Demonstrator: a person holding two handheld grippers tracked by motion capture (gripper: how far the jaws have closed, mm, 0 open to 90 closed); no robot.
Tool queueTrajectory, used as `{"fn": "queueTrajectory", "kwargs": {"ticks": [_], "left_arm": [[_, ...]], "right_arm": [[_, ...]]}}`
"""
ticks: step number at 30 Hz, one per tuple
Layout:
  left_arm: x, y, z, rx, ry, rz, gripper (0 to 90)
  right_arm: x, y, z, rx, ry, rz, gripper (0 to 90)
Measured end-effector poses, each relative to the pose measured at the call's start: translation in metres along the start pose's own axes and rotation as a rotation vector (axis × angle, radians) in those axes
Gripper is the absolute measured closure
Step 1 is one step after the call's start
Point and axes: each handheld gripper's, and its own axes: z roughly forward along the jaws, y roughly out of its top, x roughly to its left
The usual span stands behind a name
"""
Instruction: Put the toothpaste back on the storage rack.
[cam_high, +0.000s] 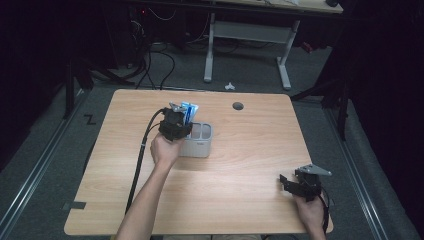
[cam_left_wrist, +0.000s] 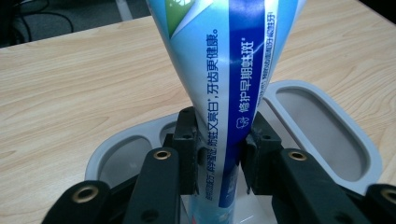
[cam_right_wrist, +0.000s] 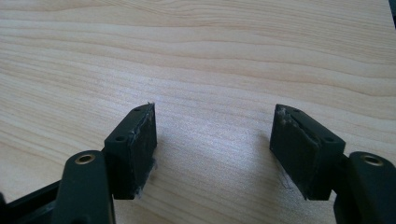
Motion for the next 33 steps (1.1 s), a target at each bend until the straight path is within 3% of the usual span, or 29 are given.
{"fn": "queueTrajectory", "kwargs": {"ticks": [6, 9, 13, 22, 33], "left_arm": [[0.002, -0.002, -0.001, -0.003, -0.002, -0.008, 68.2], [0.004, -0.003, 0.000, 0.001, -0.006, -0.025, 61.7], [0.003, -0.003, -0.003, -0.013, -0.002, -0.003, 56.4], [0.004, -0.003, -0.015, -0.052, -0.013, 0.000, 44.2], [0.011, -0.005, -0.032, -0.096, -0.011, -0.006, 41.9]], "right_arm": [[0.000, 0.000, 0.000, 0.000, 0.000, 0.000, 31.8], [0.000, 0.000, 0.000, -0.001, -0.001, 0.000, 31.8], [0.000, 0.000, 0.000, 0.000, 0.000, 0.000, 31.8], [0.000, 0.000, 0.000, 0.000, 0.000, 0.001, 31.9], [0.000, 0.000, 0.000, 0.000, -0.001, 0.001, 31.9]]}}
